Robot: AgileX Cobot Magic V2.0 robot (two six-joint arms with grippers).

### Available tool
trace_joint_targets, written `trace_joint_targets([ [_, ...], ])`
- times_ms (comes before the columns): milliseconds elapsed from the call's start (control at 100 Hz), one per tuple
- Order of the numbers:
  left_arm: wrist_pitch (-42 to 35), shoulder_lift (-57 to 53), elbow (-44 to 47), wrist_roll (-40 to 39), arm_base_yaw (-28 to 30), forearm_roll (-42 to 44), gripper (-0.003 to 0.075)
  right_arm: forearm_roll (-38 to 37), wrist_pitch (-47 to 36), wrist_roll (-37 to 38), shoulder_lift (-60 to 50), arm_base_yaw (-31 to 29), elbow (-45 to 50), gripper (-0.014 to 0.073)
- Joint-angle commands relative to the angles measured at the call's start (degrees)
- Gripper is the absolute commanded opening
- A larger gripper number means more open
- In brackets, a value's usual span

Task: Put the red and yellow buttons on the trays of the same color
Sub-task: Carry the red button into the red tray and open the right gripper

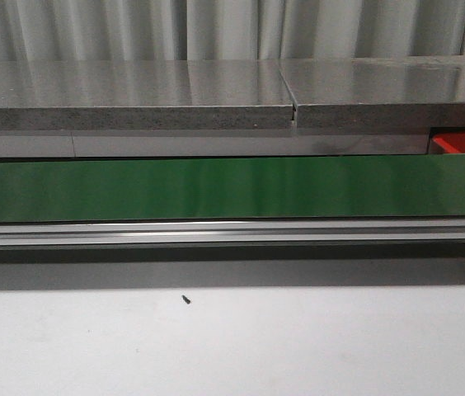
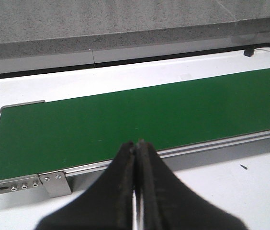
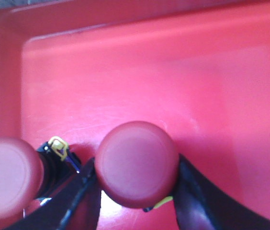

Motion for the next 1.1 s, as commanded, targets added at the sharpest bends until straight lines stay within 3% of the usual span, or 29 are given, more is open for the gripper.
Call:
trace_joint_targets([
  [0,-4.00,0.52,-1.51,-0.12,-0.41,-0.87,-0.0019,1.62,-2.94,0.19,-3.05,-0.20,-1.70,0.0031],
  [210,-4.00,0.52,-1.51,-0.12,-0.41,-0.87,-0.0019,1.62,-2.24,0.19,-2.65,-0.14,-1.70,0.0060],
  [310,-4.00,0.52,-1.51,-0.12,-0.41,-0.87,-0.0019,1.62,-2.24,0.19,-2.65,-0.14,-1.70,0.0186],
  [430,-4.00,0.52,-1.51,-0.12,-0.41,-0.87,-0.0019,1.63,-2.20,0.19,-2.65,-0.14,-1.70,0.0398],
  [550,-4.00,0.52,-1.51,-0.12,-0.41,-0.87,-0.0019,1.68,-2.20,0.19,-2.72,-0.14,-1.70,0.0503],
  [1090,-4.00,0.52,-1.51,-0.12,-0.41,-0.87,-0.0019,1.63,1.64,-3.03,-9.25,-0.14,-1.52,0.0514],
])
